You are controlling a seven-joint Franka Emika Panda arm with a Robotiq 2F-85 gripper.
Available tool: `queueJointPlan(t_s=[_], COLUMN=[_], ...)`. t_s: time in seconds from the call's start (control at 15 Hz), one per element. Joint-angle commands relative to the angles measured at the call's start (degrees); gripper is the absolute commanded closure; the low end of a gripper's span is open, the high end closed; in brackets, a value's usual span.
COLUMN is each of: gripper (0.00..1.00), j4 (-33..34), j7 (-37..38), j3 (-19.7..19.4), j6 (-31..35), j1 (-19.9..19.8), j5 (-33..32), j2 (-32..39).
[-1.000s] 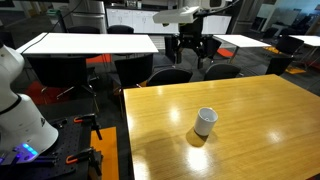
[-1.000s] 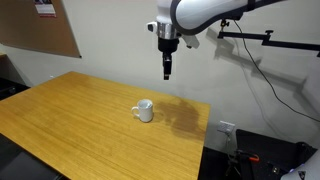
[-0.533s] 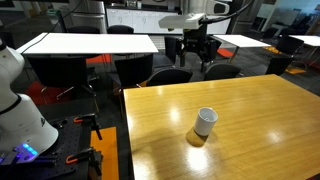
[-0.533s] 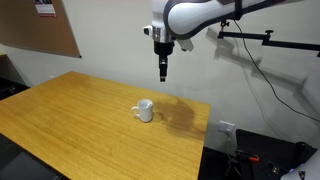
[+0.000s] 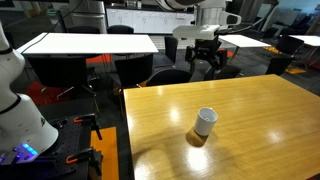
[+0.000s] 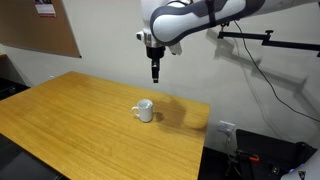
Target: Remove the marker from the mug cup and place it on the table
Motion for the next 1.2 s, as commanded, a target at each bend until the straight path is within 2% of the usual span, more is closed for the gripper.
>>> queueJointPlan(t_s=[0.0, 0.33, 0.93, 1.13], gripper=[0.00, 0.00, 0.10, 0.10], j4=[5.65, 8.30, 10.41, 10.97], j7=[-1.65, -1.73, -2.04, -2.06], j3=[1.10, 1.55, 2.28, 2.50], j6=[-1.92, -2.70, -2.72, -2.84], j1=[-1.87, -3.05, -4.55, -4.62], j5=[1.34, 2.21, 2.31, 2.12], j2=[4.50, 8.31, 13.37, 15.07])
